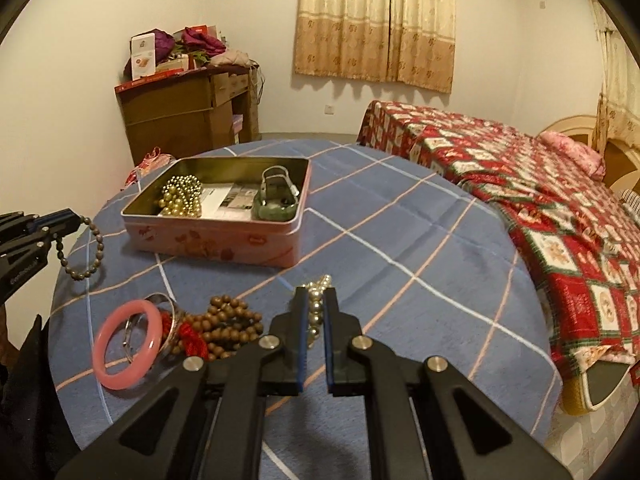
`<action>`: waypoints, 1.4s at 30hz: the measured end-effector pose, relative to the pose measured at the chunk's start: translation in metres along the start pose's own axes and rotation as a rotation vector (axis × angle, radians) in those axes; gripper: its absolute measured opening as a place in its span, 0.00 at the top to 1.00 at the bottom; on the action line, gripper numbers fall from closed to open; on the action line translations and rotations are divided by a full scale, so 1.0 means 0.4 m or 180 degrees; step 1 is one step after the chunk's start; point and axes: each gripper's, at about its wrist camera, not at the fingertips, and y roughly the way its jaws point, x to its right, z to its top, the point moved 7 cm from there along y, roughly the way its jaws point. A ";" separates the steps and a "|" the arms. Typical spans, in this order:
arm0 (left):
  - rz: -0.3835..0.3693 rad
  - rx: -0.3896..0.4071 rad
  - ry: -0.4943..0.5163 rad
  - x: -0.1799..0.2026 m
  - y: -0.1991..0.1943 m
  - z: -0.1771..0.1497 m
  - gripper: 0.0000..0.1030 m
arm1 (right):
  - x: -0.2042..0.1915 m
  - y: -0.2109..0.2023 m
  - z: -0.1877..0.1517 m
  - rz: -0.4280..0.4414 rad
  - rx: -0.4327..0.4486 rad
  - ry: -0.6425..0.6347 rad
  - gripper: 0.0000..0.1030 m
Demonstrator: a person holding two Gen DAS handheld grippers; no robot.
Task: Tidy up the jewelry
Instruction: 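Grasp the brown wooden bead bracelet with the left tool while the right tool grasps a pearl strand, then carry the bead bracelet and pearl strand over the tin with both tools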
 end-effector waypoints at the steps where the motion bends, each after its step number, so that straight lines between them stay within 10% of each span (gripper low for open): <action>1: 0.0012 0.0015 -0.0006 -0.003 -0.003 0.001 0.92 | 0.001 -0.002 0.003 -0.0016 0.0014 -0.0011 0.92; 42: 0.0206 0.0512 -0.0163 -0.048 -0.035 0.183 0.92 | -0.027 -0.032 0.155 -0.0224 0.0362 -0.0305 0.92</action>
